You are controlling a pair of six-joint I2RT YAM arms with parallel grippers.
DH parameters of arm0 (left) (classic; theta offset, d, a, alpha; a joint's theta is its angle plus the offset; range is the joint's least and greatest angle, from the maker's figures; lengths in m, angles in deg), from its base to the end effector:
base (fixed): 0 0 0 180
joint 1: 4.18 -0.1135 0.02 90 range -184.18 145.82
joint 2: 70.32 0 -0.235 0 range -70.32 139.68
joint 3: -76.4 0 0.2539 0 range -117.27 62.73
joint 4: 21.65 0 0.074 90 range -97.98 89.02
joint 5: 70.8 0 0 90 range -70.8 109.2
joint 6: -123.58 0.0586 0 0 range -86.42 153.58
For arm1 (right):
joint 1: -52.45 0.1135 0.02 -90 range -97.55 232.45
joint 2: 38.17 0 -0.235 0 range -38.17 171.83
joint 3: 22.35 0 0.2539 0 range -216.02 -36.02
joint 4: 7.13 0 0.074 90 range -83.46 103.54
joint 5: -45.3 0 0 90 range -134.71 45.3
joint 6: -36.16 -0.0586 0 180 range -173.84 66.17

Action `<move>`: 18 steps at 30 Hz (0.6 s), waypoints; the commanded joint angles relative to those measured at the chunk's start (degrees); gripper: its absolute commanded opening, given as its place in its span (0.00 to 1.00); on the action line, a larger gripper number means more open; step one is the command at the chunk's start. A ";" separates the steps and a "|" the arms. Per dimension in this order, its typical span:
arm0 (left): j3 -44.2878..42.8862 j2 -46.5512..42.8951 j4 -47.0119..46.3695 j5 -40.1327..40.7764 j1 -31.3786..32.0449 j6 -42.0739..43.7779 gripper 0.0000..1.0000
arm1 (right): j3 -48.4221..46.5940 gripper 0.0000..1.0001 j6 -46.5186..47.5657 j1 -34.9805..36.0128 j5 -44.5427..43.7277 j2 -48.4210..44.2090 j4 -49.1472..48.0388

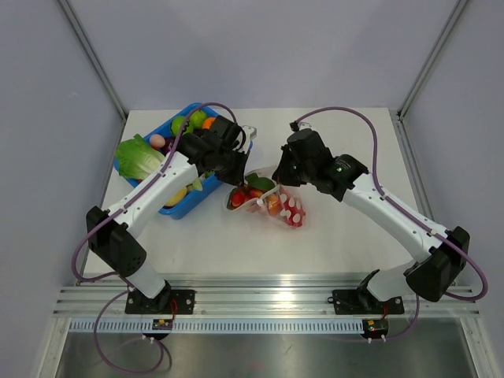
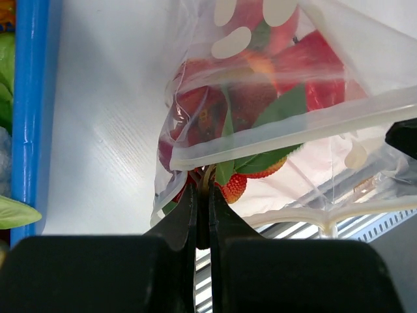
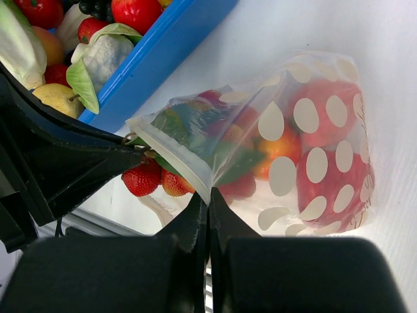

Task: Place the food in the zip-top bag and seal the zipper
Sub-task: Place the fake fruit in the zipper food storage bag.

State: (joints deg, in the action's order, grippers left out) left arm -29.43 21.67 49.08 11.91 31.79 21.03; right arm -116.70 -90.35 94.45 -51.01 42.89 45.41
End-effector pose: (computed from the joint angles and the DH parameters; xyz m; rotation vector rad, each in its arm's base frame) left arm 0.2764 -0.2098 0.2984 0.5817 2.5613 -0.4732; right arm 0.2518 0.2180 0.3203 -0.0506 2.3228 0.5979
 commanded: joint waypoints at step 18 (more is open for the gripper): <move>-3.11 3.64 -9.85 -12.75 4.55 -4.32 0.00 | -2.55 0.00 -0.84 0.01 5.95 -0.99 -3.80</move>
State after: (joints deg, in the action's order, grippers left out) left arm -30.48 25.47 44.99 3.69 36.18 18.25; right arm -116.70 -90.39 94.45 -46.81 42.89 45.32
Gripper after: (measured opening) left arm 0.044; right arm 0.011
